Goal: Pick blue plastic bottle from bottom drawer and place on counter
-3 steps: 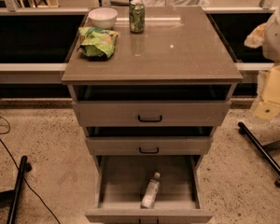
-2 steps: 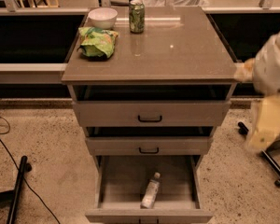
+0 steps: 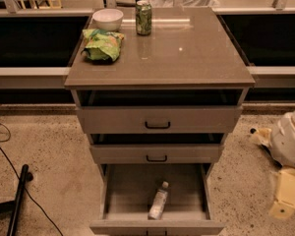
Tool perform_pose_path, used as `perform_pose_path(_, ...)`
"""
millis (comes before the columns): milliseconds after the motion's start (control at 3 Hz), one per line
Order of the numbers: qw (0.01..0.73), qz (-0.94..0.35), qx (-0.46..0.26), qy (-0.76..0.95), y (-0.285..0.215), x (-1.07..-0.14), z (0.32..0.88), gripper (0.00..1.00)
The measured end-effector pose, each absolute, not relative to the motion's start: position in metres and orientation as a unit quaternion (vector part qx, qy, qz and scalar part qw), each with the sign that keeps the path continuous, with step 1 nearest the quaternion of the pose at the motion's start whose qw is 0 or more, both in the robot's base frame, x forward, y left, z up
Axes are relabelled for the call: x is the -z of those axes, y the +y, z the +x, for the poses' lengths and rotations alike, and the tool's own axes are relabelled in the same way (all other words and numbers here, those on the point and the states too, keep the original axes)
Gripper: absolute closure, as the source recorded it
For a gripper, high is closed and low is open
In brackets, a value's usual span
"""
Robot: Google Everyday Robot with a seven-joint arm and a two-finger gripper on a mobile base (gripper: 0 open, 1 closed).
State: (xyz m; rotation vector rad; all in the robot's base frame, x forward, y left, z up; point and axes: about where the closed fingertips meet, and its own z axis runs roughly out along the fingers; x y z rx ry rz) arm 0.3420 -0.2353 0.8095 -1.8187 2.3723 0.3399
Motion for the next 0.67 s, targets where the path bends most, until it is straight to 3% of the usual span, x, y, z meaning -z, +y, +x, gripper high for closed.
perform_pose_path(333,0.081,-0.606,-0.117,0.783,-0.232,-0.818,0.343,0.00)
perform_pose_path(667,0.110,-0.598,-0.165,0.776,-0.202,-0.791,0.377,0.00)
